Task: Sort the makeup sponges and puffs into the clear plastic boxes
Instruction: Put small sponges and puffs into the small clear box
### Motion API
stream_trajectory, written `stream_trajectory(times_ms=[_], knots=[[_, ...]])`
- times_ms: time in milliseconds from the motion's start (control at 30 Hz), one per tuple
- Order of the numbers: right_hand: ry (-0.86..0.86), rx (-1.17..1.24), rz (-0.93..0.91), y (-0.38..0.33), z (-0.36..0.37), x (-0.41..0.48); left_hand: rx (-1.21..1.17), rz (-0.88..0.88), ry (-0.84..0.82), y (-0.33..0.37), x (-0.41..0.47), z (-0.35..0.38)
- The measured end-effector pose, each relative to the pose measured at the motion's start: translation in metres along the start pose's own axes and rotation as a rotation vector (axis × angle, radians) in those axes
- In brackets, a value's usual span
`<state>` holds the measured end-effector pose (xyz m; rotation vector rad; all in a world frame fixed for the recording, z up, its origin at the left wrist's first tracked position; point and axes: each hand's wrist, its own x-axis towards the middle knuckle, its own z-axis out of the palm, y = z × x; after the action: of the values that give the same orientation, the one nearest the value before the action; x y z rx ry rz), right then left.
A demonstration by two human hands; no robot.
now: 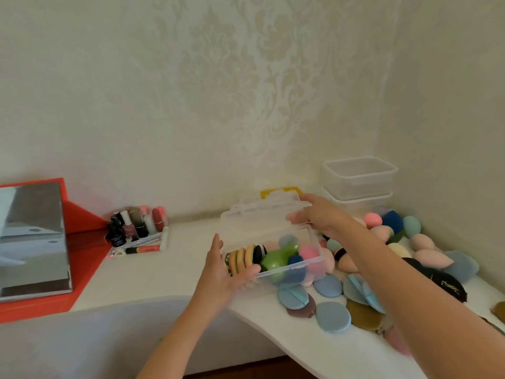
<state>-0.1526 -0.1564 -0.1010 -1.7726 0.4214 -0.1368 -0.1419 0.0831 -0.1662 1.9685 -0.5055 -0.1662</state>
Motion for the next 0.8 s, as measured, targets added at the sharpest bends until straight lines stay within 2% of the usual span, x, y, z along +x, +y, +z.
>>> stream_trajectory(times_ms=[133,267,400,467,600,700,800], knots=[[-0.131,-0.006,-0.202,-0.011,-0.002,-0.013,-0.071,0.021,0.062,-0.002,-0.001,-0.001],[-0.324,-0.098,-0.366,-0.016,-0.011,-0.035,-0.077,0.018,0.023,-0.006,0.0,-0.002],[-0.468,-0.415,-0.43,-0.019,-0.018,-0.062,-0.03,0.033,-0.038,-0.014,0.001,-0.002],[-0.519,-0.567,-0.405,-0.012,-0.016,-0.07,-0.036,0.043,-0.072,-0.02,0.003,-0.003],[-0.522,-0.631,-0.391,0.005,-0.009,-0.077,-0.062,0.078,-0.164,-0.025,0.002,-0.005],[-0.496,-0.757,-0.461,0.013,-0.006,-0.078,-0.041,0.031,-0.194,-0.031,0.002,-0.013],[-0.436,-0.847,-0.529,0.026,-0.004,-0.079,-0.146,-0.043,-0.164,-0.033,0.0,-0.017]])
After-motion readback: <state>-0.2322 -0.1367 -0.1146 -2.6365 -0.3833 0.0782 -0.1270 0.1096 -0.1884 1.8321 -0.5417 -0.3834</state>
